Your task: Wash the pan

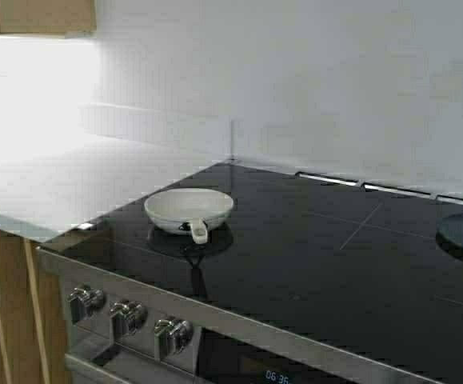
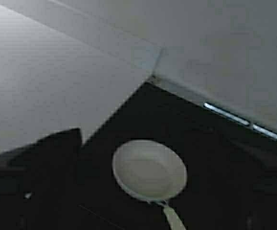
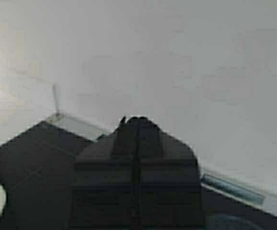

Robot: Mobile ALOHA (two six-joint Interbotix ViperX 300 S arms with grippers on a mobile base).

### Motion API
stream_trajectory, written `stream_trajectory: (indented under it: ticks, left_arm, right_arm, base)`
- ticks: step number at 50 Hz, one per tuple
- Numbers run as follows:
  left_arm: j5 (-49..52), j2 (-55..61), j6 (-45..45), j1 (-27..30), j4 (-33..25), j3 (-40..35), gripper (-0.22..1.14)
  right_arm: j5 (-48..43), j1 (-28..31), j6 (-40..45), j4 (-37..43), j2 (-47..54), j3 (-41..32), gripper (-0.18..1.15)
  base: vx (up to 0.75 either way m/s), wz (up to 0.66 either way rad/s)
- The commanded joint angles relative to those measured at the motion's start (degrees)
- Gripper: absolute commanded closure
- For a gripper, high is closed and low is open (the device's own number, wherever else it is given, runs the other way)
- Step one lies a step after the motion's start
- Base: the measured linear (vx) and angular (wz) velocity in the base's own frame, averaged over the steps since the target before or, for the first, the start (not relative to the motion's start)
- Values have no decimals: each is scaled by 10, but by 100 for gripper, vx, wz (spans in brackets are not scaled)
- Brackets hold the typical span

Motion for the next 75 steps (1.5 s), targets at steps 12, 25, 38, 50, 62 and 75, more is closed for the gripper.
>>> stream_trajectory:
  ticks: [12,25,38,50,62,75]
  left_arm:
    - [-119,135,-64,-74,-4,4,-8]
    - [-248,299,-152,-74,48,5,-8]
    - [-382,528,-212,-74,91,-46,-8]
    - [-526,737,-326,-74,127,-118,-8]
    - [-585,872,-402,-74,155,-198,-8]
    - [-636,940,-483,-74,156,-257,-8]
  right_arm:
    - [-1,1,4,-1,4,-11,91]
    - [0,1,4,-1,4,-9,91]
    - [-1,1,4,-1,4,-8,91]
    - [-1,1,4,-1,4,-7,91]
    - [0,2,3,-1,4,-6,91]
    - [2,1,3,-3,4,-6,91]
  base:
    - [0,0]
    - [0,0]
    - [0,0]
    - [0,0]
    - [0,0]
    - [0,0]
